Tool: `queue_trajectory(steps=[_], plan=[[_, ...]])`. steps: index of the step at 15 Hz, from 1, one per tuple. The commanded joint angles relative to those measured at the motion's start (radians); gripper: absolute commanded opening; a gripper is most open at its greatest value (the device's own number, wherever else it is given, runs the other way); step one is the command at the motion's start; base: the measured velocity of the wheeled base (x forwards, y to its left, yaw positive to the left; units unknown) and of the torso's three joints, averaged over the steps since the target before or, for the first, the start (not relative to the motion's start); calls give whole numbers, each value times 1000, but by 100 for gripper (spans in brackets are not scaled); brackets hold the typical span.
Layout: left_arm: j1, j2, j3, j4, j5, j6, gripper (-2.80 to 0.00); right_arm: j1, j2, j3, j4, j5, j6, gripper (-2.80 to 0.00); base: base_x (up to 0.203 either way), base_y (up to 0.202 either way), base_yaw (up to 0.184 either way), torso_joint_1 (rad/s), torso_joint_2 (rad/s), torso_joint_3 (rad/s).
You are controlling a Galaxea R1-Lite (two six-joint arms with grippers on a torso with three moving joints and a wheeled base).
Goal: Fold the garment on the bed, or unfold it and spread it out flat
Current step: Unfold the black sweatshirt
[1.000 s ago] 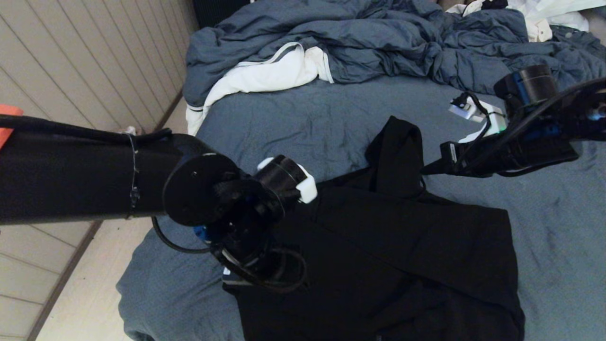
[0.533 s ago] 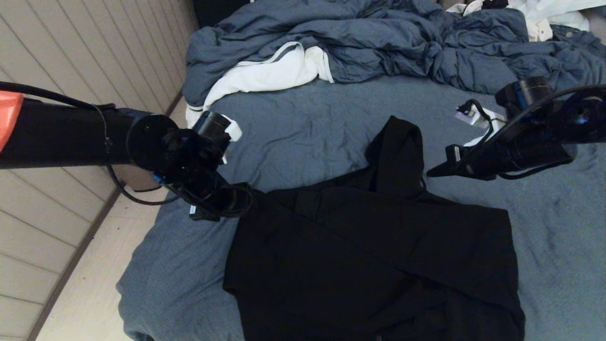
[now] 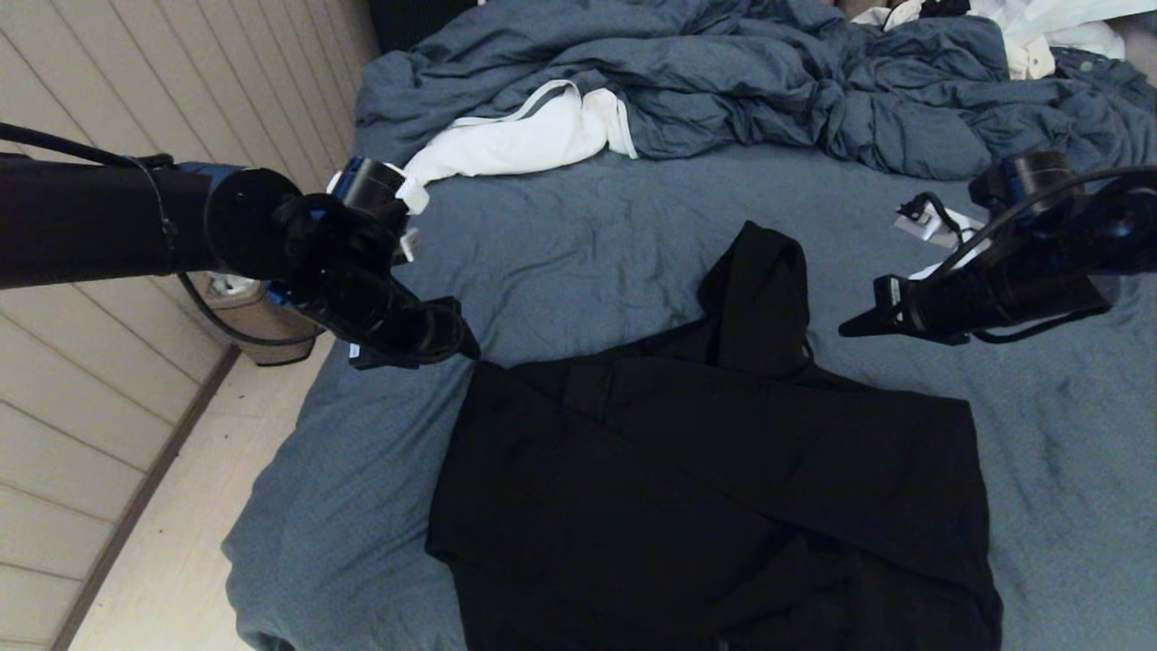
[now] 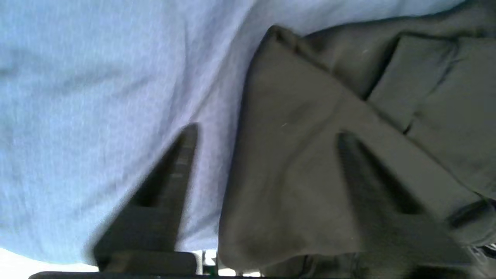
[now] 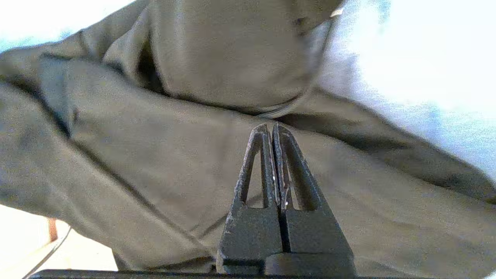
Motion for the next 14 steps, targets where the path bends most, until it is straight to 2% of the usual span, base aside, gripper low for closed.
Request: queue_trajectory(steps=[1,3,6,9,10,12,14], plan=[[0,17,-28,-1,0,-1,-280,-21,4,-7,3,2,-8,-280,0,0,0,0,0,0],[0,65,-63,-5,-2,-1,-280,-59,6,-8,3,2,-50,-280,0,0,0,0,0,0],[0,136,-121,-3,0,3,-280,-93,24,-21,3,-1,-66,-280,0,0,0,0,0,0],[14,151,-119,-5,-1,12,-280,-114,65,-27,-2,-2,-91,-280,0,0,0,0,0,0],[17,153,-118,-6,-5,13,0,-117,79,-29,-5,-3,-93,0,0,0,0,0,0,0],[22,153,-128,-6,-42,20,0,-126,89,-30,-5,-3,-112,0,0,0,0,0,0,0],[22,171,-159,-3,-47,20,0,-138,90,-28,-1,0,-143,0,0,0,0,0,0,0]])
